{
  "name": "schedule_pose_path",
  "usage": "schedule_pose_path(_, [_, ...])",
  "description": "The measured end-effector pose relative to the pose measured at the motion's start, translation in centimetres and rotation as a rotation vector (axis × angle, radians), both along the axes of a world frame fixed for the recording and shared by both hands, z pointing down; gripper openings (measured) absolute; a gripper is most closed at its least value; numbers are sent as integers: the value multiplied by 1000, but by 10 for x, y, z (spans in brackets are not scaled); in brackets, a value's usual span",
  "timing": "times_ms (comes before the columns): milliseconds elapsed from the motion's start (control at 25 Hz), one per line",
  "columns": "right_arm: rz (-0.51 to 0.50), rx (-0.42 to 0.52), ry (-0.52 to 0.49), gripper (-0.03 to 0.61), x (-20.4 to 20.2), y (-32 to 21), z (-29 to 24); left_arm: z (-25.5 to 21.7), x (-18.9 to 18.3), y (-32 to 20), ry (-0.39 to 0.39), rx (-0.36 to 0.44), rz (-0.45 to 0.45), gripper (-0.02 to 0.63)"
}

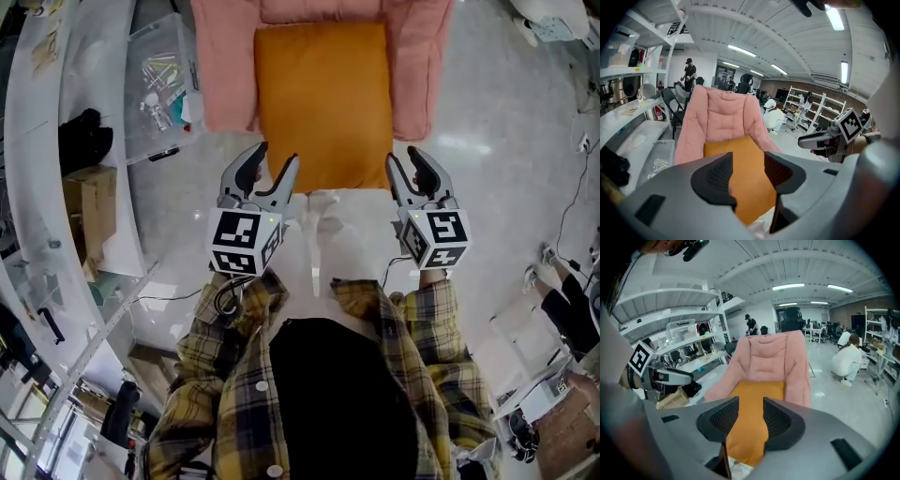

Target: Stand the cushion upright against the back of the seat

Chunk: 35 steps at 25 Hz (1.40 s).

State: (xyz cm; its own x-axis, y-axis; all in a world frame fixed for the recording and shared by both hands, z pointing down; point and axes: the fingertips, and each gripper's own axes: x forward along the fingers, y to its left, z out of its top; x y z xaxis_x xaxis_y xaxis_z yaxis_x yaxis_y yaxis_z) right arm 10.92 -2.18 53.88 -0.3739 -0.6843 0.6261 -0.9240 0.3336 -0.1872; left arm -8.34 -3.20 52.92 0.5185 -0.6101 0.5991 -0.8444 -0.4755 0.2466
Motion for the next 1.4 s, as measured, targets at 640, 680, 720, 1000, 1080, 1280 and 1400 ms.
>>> schedule_pose_path(640, [-63, -360, 72, 201, 42, 86, 205, 206, -21, 83, -51, -342, -9, 278])
schedule_pose_path(680, [-60, -384, 69, 212, 44, 91, 214, 215, -23, 87, -59, -359, -2, 283])
schedule_pose_path(720, [-58, -406, 66, 225, 47, 95, 222, 224, -26, 92, -69, -374, 9, 291])
schedule_pose_path(1000, [-124, -503, 92, 236, 57, 116, 264, 274, -31, 128, -131, -480, 74, 305])
schedule_pose_path(1080, [-138, -518, 100, 236, 59, 120, 273, 286, -27, 137, -143, -500, 89, 305])
schedule_pose_path(1280, [-133, -539, 118, 235, 63, 134, 291, 306, -25, 143, -171, -502, 71, 305])
schedule_pose_path(1400, [-105, -526, 137, 235, 64, 133, 297, 311, -34, 140, -199, -507, 19, 304])
